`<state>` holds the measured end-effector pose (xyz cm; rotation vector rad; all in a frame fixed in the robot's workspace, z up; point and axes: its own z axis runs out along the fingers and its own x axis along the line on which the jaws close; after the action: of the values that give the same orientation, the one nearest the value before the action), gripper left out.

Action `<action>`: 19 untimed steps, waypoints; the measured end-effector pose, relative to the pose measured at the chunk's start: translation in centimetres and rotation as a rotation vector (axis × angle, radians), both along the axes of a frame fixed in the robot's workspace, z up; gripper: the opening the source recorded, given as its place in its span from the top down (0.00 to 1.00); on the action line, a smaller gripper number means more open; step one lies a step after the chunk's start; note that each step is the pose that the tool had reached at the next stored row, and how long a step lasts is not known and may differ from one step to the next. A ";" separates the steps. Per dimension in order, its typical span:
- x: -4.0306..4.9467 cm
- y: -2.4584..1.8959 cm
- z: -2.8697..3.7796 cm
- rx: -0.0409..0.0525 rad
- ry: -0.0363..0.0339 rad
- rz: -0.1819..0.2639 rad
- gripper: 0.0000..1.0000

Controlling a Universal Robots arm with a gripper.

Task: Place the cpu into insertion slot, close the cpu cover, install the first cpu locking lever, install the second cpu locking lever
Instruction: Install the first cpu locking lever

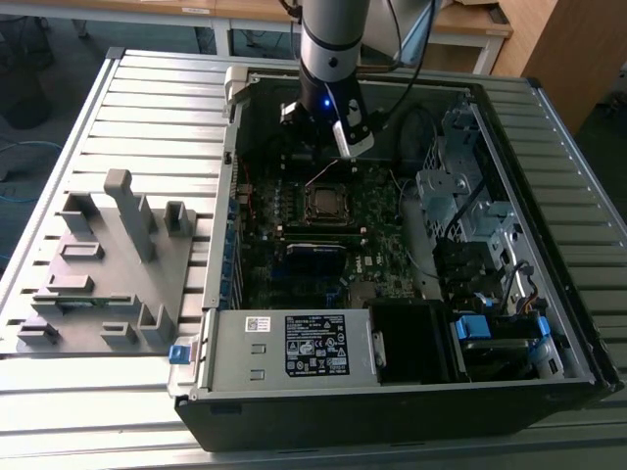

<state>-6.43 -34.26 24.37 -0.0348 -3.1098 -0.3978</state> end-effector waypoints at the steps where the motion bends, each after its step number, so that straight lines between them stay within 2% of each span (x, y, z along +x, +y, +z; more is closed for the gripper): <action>1: 0.11 0.00 -0.01 -0.0001 0.0000 0.000 0.90; 6: 0.66 0.02 -0.07 -0.0001 0.0001 0.000 0.90; 10: 0.67 0.03 -0.08 0.0000 -0.0001 0.000 0.90; 11: 0.68 0.04 -0.09 -0.0017 -0.0002 0.000 0.90; 13: 0.68 0.05 -0.15 -0.0130 0.0000 0.000 0.90; 19: 0.71 0.09 -0.64 -0.0139 -0.0001 0.000 0.90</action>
<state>-5.72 -34.17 23.73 -0.0351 -3.1127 -0.3762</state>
